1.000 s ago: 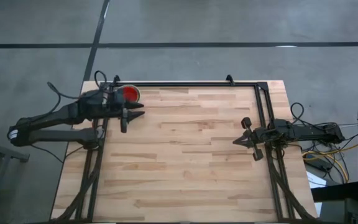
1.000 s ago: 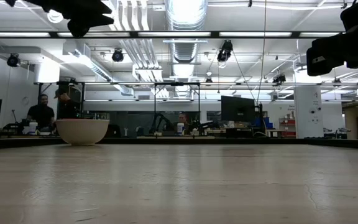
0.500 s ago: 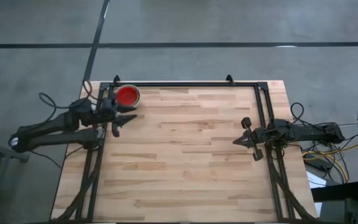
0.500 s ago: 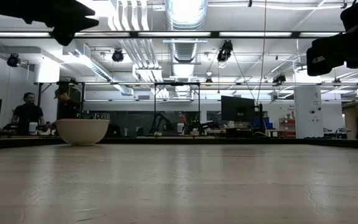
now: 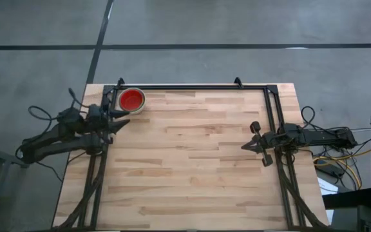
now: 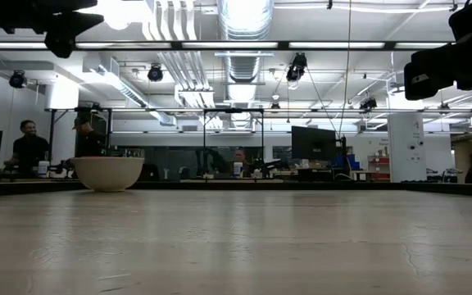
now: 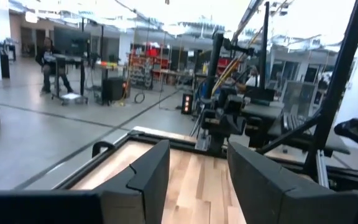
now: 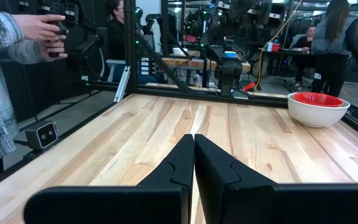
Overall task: Nest bowls inside each other
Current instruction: Return to Home Position
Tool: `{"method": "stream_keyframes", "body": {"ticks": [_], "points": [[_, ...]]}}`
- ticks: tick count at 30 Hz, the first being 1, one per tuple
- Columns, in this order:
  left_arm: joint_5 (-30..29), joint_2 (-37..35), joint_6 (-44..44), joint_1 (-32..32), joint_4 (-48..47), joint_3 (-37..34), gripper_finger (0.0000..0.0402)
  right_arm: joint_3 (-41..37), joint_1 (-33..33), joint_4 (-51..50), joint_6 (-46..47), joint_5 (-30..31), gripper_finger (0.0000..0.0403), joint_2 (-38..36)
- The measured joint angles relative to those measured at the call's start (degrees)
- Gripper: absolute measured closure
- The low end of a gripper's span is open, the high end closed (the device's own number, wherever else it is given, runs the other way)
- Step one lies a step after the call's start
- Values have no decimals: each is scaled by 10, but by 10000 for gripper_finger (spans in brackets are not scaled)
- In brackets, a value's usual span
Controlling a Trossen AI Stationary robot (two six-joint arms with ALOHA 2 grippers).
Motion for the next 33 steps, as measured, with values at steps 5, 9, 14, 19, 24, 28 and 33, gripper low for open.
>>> {"method": "stream_keyframes", "body": {"ticks": [5,9,14,19,24,28,33], "points": [[0,-26,-1,0,-1,-22,225,0,0,0,0,0,394,0],[0,-48,-2,0,1,-41,223,0,0,0,0,0,394,0],[0,-73,-8,0,1,-60,222,0,0,0,0,0,394,0],[0,-100,-22,0,0,-90,222,0,0,0,0,0,394,0],[0,-109,-44,0,7,-117,222,0,0,0,0,0,394,0],[0,-109,-46,0,20,-131,222,0,0,0,0,0,394,0],[-2,-109,-47,0,26,-139,222,0,0,0,0,0,394,0]]}}
